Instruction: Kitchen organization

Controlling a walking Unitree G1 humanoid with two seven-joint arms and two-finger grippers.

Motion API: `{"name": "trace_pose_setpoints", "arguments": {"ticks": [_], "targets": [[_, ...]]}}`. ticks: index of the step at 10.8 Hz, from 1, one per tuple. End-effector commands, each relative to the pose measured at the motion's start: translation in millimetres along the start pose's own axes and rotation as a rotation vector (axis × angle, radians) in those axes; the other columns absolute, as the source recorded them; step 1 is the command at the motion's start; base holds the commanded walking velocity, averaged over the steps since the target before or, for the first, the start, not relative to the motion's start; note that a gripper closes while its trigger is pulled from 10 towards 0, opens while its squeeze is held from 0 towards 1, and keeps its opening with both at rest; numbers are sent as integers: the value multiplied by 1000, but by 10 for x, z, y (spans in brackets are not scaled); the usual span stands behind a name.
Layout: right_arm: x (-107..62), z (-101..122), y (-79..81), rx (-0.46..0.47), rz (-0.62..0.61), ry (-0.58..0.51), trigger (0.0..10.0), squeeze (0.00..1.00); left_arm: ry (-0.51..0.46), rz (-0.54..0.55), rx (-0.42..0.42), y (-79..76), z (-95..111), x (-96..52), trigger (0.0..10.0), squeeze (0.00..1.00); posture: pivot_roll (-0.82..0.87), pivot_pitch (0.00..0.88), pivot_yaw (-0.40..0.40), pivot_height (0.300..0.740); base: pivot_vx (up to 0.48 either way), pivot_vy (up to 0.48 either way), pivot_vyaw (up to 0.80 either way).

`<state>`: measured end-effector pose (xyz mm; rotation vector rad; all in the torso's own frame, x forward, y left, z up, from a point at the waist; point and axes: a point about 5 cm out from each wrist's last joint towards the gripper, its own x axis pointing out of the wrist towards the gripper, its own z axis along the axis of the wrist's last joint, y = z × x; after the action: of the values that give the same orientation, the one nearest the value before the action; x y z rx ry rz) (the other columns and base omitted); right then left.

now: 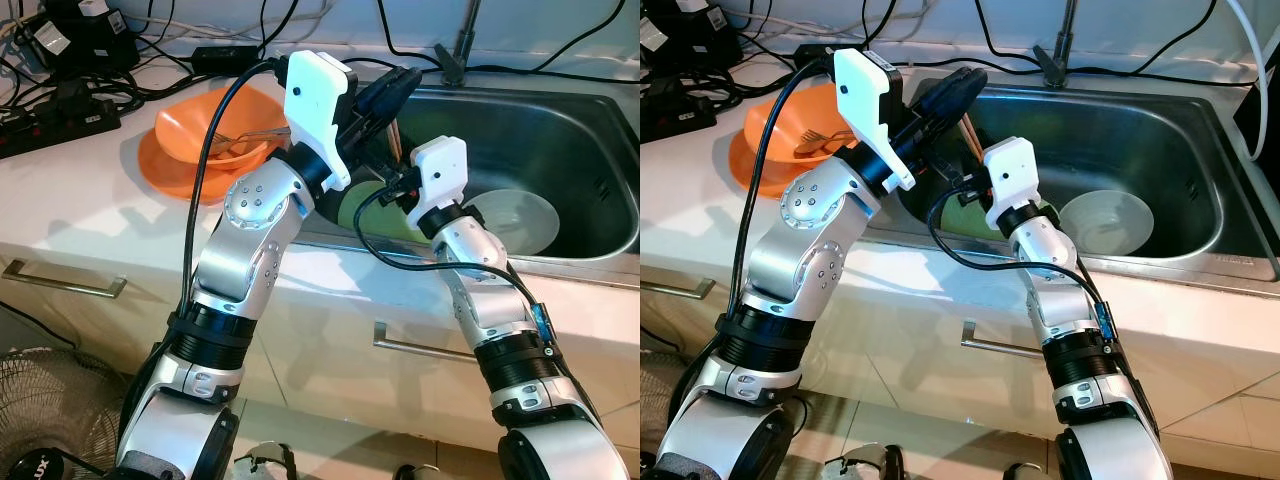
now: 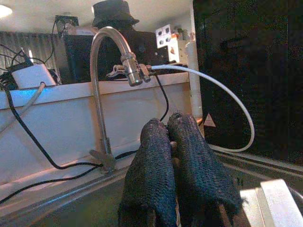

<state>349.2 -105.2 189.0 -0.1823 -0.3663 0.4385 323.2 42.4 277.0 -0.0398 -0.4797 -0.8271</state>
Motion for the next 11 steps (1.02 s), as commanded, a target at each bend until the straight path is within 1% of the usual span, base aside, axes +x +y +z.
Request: {"name": "trace_pose_setpoints", "arguments": {"ticks": [1, 4, 5, 9, 11], "targets": [[-15, -13, -74, 4, -32, 4, 0, 0, -4, 35, 17, 78, 40, -35, 10000, 0, 120, 77, 84, 740, 0, 0, 0], [-20, -15, -72, 11, -39, 0, 0, 0, -7, 46, -3, 90, 39, -30, 10000, 0, 119, 76, 87, 740, 0, 0, 0], [-22, -20, -87, 11, -48, 1, 0, 0, -10, 58, -15, 103, 37, -30, 10000, 1000, 119, 74, 86, 740, 0, 0, 0], [-20, -30, -171, 23, -114, 5, 0, 0, -22, 60, -49, 113, 50, -39, 10000, 1000, 122, 74, 84, 740, 0, 0, 0], [-27, -56, -282, 46, -199, 20, 0, 0, -30, 67, -67, 121, 56, -51, 10000, 1000, 124, 74, 81, 740, 0, 0, 0]]}}
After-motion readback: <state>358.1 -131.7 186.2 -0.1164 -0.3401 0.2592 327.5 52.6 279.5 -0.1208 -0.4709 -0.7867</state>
